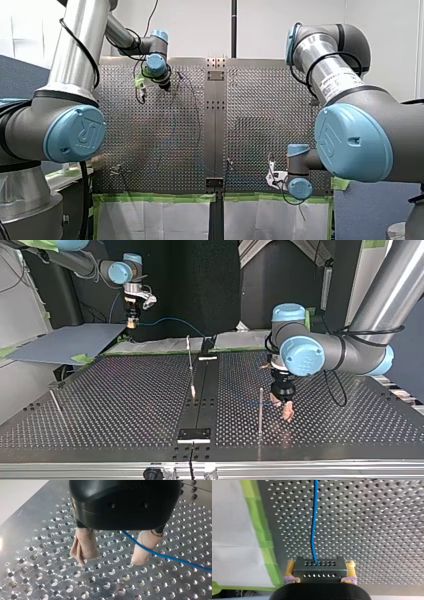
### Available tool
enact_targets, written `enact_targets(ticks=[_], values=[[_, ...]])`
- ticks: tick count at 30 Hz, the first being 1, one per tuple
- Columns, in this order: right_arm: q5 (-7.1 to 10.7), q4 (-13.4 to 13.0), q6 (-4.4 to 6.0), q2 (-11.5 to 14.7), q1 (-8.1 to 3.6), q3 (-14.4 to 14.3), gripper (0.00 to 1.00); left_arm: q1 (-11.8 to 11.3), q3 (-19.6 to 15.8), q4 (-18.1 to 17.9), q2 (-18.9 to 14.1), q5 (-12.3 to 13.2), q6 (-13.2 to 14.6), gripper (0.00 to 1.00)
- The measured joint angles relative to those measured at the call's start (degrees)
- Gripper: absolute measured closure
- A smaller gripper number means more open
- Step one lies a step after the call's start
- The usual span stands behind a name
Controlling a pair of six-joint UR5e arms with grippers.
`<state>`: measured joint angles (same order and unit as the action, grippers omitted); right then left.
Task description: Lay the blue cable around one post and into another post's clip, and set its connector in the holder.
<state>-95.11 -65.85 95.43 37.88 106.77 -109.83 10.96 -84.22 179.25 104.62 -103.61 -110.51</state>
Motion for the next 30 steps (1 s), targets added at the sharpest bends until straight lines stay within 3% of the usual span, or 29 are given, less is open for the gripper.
enact_targets(ticks=[11, 18, 25, 30], values=[[0.03, 0.5, -0.04, 4.6, -0.02, 0.0, 0.98, 0.3, 0.0, 0.7, -0.1, 1.7, -5.2, 0.0], [0.04, 0.9, -0.16, 5.0, -0.02, 0.0, 0.98, 0.1, 0.0, 3.3, -0.2, 2.0, -9.1, 0.0], [0.08, 1.1, -0.2, 5.0, -0.02, 0.0, 0.98, -0.2, 0.0, 4.0, -1.7, 1.7, -13.0, 0.0], [0.09, 1.3, -0.22, 5.0, -0.02, 0.0, 0.98, -0.2, 0.0, 4.1, -2.0, 3.0, -15.6, 0.0]])
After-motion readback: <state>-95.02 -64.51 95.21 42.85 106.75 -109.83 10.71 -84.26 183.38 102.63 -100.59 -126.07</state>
